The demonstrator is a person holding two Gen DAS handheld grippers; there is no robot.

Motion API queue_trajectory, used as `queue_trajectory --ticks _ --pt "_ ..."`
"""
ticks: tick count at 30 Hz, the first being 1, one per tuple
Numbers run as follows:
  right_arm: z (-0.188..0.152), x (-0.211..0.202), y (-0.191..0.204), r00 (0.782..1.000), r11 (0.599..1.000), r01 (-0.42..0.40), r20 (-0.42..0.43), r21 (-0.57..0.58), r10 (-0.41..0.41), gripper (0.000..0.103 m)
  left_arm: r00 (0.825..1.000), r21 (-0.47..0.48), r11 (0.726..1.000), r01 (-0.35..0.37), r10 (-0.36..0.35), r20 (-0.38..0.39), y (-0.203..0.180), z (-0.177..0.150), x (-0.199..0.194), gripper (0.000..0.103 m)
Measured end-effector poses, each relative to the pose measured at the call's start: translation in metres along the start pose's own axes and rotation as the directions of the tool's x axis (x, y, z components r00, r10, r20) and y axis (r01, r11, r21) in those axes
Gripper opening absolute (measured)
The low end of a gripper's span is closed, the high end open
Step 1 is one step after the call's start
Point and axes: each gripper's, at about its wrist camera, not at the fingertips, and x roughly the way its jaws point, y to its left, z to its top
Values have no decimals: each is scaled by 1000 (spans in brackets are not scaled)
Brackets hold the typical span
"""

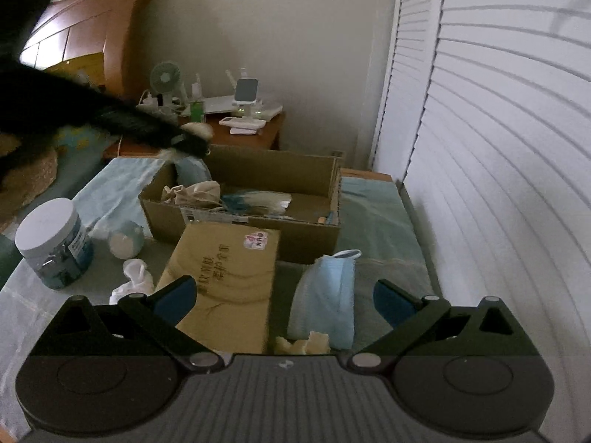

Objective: Organize soft objects
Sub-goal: 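Carry the cream ring with the left tool and release it into the cardboard box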

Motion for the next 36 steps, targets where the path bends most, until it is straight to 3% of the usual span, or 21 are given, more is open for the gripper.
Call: queue_trajectory --ticks 6,7,8,10,11,26,36 --pt "-2 -3 -8 1000 1000 3 6 12 -3 103 999 -35 999 -3 1 -51 3 21 49 37" --pt "-2 -3 -10 1000 1000 3 9 16 -3 103 999 -41 999 -5 3 -51 2 22 55 41" --pt "-3 -4 -11 1000 1000 2 12 20 -2 103 998 -49 999 -9 6 -56 2 23 61 48" --pt "-3 -4 -12 1000 1000 -2 15 24 2 103 998 -55 998 -26 23 -57 2 22 65 81" --pt "-2 -5 -12 1000 1000 -3 18 25 2 103 998 -54 998 -40 37 -51 0 21 65 85" --pt "-3 -28 -6 999 1000 -8 52 19 7 103 997 -33 996 -79 79 -10 -7 9 17 92" --pt "-10 -46 2 998 1000 -10 68 16 9 103 994 -47 995 -90 93 57 -23 -34 -44 95"
